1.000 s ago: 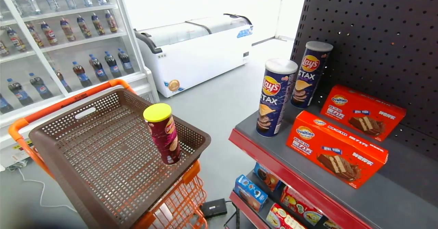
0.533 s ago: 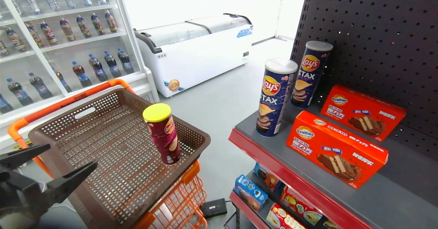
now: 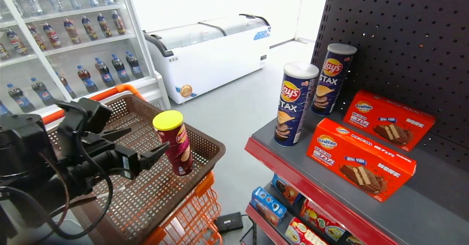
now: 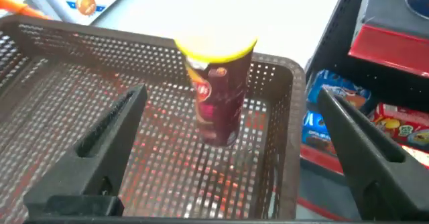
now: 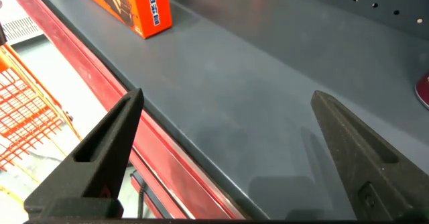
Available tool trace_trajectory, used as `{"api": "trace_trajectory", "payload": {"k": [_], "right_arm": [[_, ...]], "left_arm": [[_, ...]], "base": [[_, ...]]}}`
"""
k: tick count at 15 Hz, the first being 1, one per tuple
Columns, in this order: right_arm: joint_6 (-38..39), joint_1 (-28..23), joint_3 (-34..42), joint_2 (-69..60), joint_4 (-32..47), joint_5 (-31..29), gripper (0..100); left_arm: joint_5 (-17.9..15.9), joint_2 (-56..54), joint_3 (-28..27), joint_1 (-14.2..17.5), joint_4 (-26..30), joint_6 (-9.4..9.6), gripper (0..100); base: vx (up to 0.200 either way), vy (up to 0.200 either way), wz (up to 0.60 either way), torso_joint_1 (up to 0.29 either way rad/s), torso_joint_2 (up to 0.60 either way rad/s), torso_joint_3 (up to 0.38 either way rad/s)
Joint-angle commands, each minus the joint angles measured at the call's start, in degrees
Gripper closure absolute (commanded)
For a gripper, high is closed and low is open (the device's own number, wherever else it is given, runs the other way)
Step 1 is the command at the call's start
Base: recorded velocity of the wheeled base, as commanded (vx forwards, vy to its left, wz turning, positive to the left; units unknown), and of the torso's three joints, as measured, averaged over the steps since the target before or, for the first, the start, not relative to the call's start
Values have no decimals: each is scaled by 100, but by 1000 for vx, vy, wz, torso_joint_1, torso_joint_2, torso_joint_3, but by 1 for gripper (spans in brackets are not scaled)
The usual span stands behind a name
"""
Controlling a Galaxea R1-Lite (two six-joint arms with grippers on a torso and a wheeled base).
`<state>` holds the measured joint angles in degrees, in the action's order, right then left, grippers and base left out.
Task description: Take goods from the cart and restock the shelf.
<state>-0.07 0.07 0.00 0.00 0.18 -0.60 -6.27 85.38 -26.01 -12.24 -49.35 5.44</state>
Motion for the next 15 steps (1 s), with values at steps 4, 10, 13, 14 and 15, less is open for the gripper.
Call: {"api": "trace_trajectory", "payload": {"k": [4,10,13,14,15], "right_arm": [[-1,1,0,0,-1,-2,0],[-1,1,0,0,-1,-2,0],[-1,1,0,0,-1,-2,0],[-1,1,0,0,-1,-2,0],[-1,1,0,0,-1,-2,0]], "left_arm": [[3,1543,-9,-15,-1007,1,0],[11,2685,0,-15,-2518,-8,0],[11,3107,-18,-7,-3081,-16,0],[11,3213,-35,-7,-3204,-16,0],[11,3318,-44,2,-3283,-8,0]], "base": [[0,0,0,0,0,0],[0,0,0,0,0,0],[0,0,0,0,0,0],[0,0,0,0,0,0],[0,0,0,0,0,0]]}}
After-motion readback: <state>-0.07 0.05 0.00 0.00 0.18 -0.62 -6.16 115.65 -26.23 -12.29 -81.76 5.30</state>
